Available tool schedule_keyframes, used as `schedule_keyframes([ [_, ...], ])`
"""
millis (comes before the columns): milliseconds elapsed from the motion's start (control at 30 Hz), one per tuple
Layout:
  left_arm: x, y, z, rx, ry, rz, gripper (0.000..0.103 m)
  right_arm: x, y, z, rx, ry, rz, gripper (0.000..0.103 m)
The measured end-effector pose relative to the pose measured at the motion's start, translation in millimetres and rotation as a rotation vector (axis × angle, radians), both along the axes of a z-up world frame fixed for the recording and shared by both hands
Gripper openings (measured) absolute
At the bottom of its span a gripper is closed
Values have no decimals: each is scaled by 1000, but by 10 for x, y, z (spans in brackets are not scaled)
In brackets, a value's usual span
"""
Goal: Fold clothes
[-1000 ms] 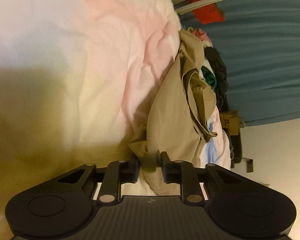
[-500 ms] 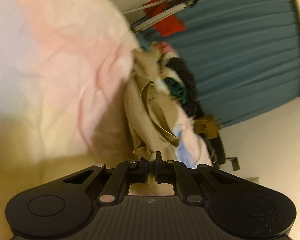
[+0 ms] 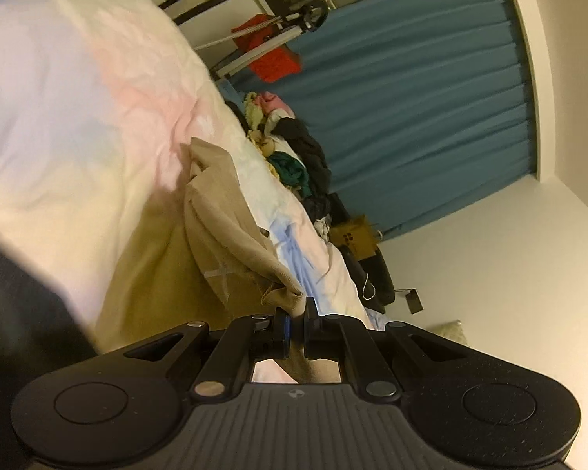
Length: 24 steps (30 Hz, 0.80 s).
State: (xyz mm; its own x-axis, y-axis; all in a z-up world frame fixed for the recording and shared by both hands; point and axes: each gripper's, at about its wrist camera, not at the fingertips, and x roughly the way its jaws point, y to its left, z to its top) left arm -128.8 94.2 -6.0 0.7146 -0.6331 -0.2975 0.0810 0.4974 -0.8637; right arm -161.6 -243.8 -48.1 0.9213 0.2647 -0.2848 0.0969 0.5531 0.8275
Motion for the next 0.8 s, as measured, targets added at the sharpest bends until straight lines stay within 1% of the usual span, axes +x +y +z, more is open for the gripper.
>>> schedule_keyframes([
  [67,-45,-61,59,4,-3,11,6,-137,11,86,-17,-10,-2,8],
  [100,-37,-82,93,14,-4,14,6,-138,-3,126,-16,-14,-4,8],
  [167,130,-105,178,54,-10,12,6,5,-43,176,-16,-25,-1,8],
  [233,405,-190,267,140,-1,13,7,368,-122,199,-12,-17,11,8],
  [267,565,-231,296,170,6,14,7,576,-154,205,-10,-5,18,8],
  [333,967,-296,352,219,32,10,7,1020,-194,220,-13,31,28,9],
  [400,1430,-353,349,252,70,21,7,1475,-207,237,-20,75,32,9],
  [433,1671,-387,340,270,90,19,7,1682,-216,226,-12,103,29,9],
  [467,1884,-391,303,265,111,16,7,1874,-225,204,-4,131,23,9],
  [533,2298,-388,217,246,154,8,8,2125,-245,151,-6,152,21,9],
  [600,2581,-398,127,232,170,-2,8,2353,-265,96,-10,169,21,9],
  [667,2741,-443,50,256,131,-20,8,2478,-286,28,-22,167,21,9],
  [733,2799,-476,-55,273,105,-33,8,2553,-315,-76,-29,160,23,9],
  [800,2862,-506,-196,290,90,-47,8,2623,-348,-206,-22,176,31,9],
])
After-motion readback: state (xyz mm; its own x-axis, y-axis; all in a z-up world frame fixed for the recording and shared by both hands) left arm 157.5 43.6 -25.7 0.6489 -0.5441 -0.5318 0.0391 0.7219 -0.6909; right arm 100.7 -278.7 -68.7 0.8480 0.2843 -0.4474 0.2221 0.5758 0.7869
